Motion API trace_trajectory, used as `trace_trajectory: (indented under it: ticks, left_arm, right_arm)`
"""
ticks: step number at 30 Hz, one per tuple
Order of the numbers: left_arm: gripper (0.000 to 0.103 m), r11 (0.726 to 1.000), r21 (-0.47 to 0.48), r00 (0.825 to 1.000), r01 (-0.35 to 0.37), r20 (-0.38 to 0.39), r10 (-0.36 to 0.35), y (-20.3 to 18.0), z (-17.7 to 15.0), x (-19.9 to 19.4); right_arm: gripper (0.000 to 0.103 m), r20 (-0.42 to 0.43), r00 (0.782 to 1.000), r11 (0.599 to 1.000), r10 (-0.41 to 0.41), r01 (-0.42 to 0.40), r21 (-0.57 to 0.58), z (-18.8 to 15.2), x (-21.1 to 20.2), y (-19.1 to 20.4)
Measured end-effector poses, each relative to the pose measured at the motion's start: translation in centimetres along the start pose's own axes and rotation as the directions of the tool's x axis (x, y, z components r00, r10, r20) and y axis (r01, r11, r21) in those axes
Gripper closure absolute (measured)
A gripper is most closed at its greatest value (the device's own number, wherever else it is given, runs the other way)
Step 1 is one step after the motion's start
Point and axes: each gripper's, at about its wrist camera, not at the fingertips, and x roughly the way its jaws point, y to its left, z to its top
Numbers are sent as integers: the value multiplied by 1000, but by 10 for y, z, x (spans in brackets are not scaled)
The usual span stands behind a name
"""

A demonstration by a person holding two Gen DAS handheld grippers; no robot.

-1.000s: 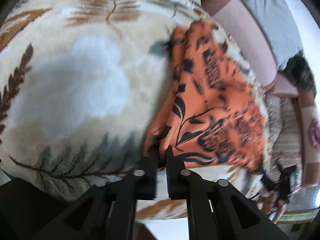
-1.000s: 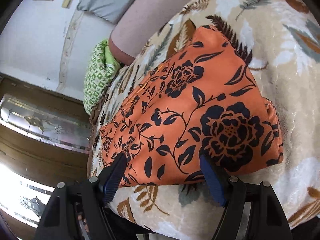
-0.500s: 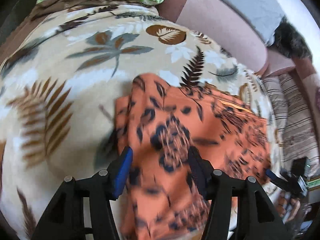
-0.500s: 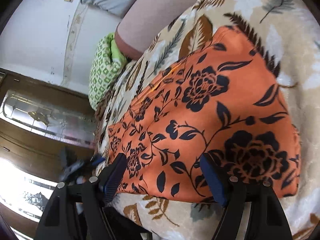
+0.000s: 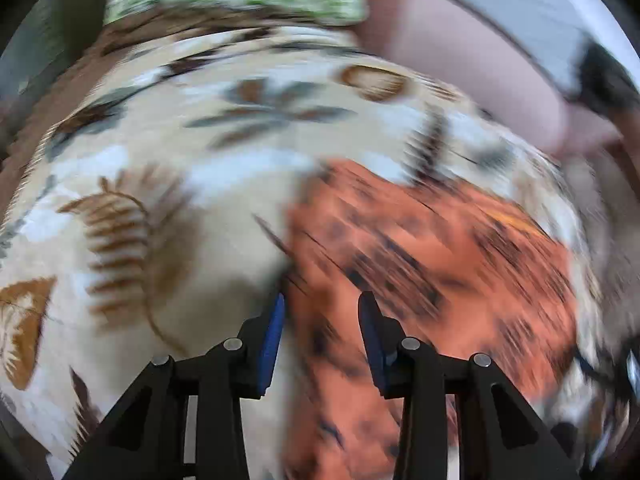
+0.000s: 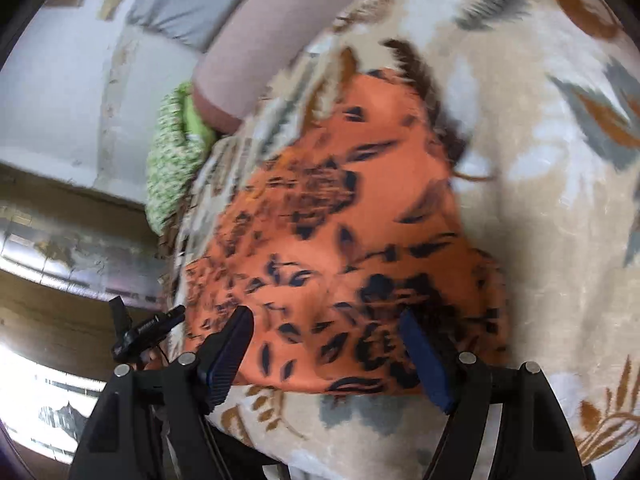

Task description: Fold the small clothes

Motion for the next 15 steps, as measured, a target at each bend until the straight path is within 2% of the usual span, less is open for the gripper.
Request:
trace_trajectory:
  ticks: [3, 4, 5, 6, 7, 8, 10, 12, 15]
  left_arm:
    - [56, 994, 112, 1000, 0, -25, 2, -23, -37, -6]
    - [56, 989, 137, 997, -53, -44, 60, -26, -47, 2]
    - [52, 977, 137, 979, -161, -100, 175, -20, -58, 22]
    - [47, 986, 81, 982, -143, -115, 152, -8, -63, 27]
    - [47, 993, 38, 989, -112, -95, 115, -2, -64, 23]
    - [47, 996, -25, 992, -83, -97, 80, 6, -63, 15]
    - [47, 994, -80, 995, -75, -74, 69, 12, -62, 2]
    - [48, 993, -88, 996, -81, -44, 77, 13, -61, -10]
    - [48, 996, -91, 1000, 6, -12, -7, 3, -64, -23]
  right_arm:
    - [25, -19, 1000, 1000, 14, -14, -7, -7, 6, 6]
    - [25, -13, 1000, 1000, -10, 10, 11, -9, 7, 1]
    - [25, 4, 997, 995, -81, 80, 59, -10, 6, -11]
    - [25, 12, 992, 986, -123, 121, 113, -11, 4, -20]
    - [25, 40, 993, 972, -114, 103, 213, -14, -4, -37]
    - [25, 75, 995, 964, -69, 47, 263, -18, -14, -44]
    - [25, 101, 993, 971, -61, 36, 235, -28, -30, -33]
    - [25, 72, 997, 983, -24, 10, 185, -42, -32, -15]
    - [25, 21, 998, 967, 54, -58, 248, -69, -18, -7]
